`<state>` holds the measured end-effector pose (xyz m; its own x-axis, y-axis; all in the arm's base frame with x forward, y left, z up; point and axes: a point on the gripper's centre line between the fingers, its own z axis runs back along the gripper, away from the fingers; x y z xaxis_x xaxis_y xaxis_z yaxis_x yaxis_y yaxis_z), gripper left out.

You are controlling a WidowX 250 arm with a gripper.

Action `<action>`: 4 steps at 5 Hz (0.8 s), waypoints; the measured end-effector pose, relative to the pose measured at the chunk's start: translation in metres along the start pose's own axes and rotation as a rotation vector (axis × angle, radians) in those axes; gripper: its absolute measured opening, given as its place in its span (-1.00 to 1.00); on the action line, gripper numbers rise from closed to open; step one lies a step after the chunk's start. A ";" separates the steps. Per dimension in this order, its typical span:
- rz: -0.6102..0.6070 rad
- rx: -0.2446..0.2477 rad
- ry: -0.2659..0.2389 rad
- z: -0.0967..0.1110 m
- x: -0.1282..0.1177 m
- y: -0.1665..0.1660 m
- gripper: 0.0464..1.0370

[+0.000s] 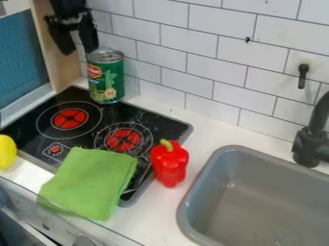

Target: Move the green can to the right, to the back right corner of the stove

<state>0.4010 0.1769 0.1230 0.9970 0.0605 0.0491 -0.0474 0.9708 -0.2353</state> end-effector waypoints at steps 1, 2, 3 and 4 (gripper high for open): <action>0.001 -0.005 0.003 -0.014 -0.001 0.002 0.93; -0.013 0.013 -0.013 -0.016 0.004 -0.002 0.93; -0.019 0.022 -0.031 -0.019 0.008 -0.006 0.93; -0.011 -0.006 -0.046 -0.021 0.010 -0.010 0.93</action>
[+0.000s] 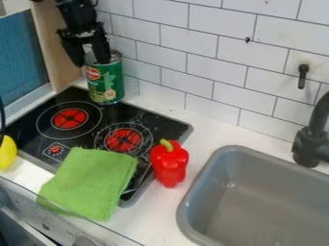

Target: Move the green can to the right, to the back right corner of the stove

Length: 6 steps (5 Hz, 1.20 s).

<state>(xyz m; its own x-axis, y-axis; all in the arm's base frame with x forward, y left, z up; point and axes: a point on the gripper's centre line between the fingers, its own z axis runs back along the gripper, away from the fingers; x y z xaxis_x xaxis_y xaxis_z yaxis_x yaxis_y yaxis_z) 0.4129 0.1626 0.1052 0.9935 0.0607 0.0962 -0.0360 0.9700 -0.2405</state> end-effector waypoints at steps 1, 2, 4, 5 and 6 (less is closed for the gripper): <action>0.027 -0.043 -0.035 0.000 0.005 -0.007 0.93; 0.065 -0.135 -0.024 -0.008 0.009 -0.016 0.93; 0.106 -0.301 0.039 -0.025 0.000 -0.045 0.93; 0.080 -0.364 0.093 -0.034 -0.004 -0.072 0.93; 0.083 -0.460 0.144 -0.045 -0.011 -0.102 0.93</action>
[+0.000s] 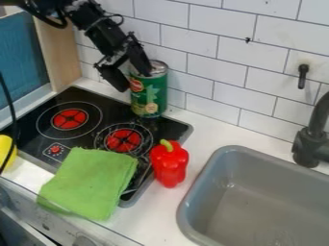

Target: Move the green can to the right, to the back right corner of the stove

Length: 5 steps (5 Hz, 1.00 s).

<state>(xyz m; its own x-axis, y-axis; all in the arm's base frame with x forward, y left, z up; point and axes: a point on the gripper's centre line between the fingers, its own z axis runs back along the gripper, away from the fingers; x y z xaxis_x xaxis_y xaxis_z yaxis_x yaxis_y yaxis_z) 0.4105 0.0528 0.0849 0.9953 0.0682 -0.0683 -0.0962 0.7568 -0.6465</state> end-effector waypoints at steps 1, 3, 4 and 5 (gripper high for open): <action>0.002 -0.050 0.018 -0.011 -0.001 -0.009 0.93; 0.005 0.108 0.017 0.001 0.001 -0.012 0.93; -0.041 0.279 0.001 0.020 0.002 -0.012 0.93; -0.113 0.373 -0.062 0.056 -0.005 -0.030 0.93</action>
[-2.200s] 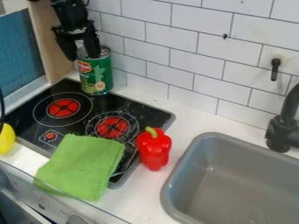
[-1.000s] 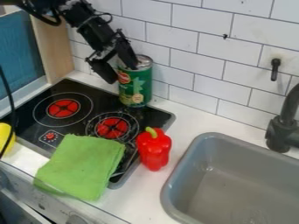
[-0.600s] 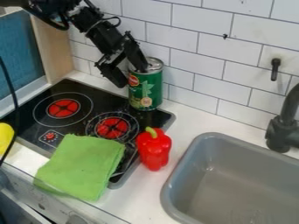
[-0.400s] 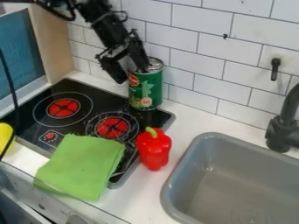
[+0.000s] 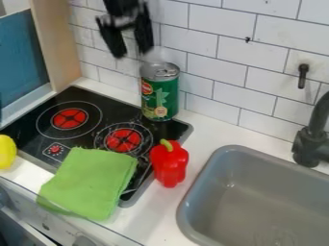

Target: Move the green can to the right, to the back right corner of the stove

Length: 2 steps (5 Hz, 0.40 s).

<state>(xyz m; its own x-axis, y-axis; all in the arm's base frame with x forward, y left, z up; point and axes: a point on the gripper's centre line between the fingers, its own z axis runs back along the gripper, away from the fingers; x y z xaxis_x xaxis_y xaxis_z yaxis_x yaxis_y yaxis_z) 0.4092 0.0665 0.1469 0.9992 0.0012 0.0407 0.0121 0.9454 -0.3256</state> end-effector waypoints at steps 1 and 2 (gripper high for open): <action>-0.100 0.075 -0.040 0.042 -0.023 -0.011 0.93; -0.177 0.106 -0.013 0.056 -0.063 -0.003 0.93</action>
<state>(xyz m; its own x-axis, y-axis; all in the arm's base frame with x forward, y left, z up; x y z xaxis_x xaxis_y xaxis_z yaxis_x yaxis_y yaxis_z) 0.3444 0.0816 0.1988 0.9812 -0.1645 0.1007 0.1827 0.9601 -0.2115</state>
